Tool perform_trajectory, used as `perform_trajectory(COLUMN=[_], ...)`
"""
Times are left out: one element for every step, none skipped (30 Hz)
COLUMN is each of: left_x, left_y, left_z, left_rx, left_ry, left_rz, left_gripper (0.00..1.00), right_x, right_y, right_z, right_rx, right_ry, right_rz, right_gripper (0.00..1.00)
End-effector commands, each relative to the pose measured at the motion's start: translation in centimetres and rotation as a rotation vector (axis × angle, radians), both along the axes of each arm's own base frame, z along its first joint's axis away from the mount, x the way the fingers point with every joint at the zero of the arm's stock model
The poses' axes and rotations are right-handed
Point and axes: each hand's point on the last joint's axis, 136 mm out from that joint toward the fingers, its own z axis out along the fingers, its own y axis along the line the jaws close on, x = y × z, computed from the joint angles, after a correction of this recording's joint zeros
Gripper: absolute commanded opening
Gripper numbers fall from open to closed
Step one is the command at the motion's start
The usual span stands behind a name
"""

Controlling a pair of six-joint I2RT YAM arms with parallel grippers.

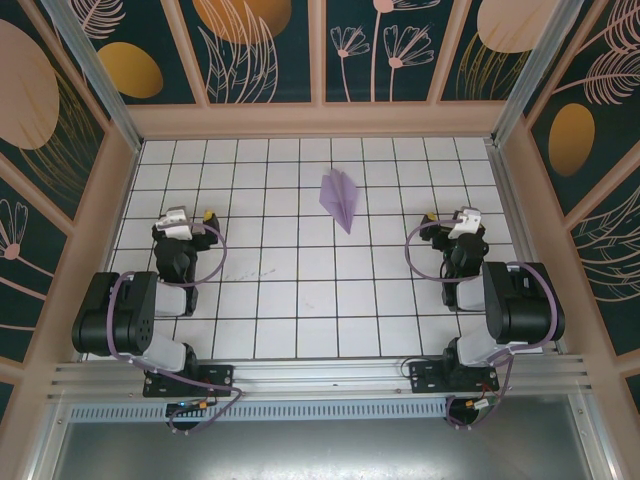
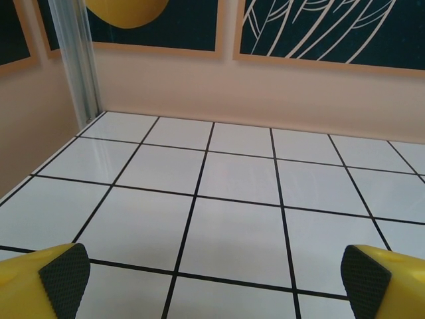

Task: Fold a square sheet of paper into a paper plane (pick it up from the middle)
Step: Reset both arms

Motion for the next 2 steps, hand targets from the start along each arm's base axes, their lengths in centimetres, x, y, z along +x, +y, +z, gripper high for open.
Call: perform_trajectory(left_x=[0.25, 0.24], left_y=[-0.2, -0.21], left_z=[0.32, 0.31], left_rx=[0.015, 0.014], left_ry=[-0.011, -0.011], left_rz=[-0.018, -0.019], left_gripper=[0.99, 0.99], right_x=[0.06, 0.03], right_y=[-0.04, 0.22], right_z=[0.92, 0.97], right_rx=[-0.009, -0.012], right_ry=[-0.043, -0.046], right_rz=[0.011, 0.025], right_gripper=[0.99, 0.99])
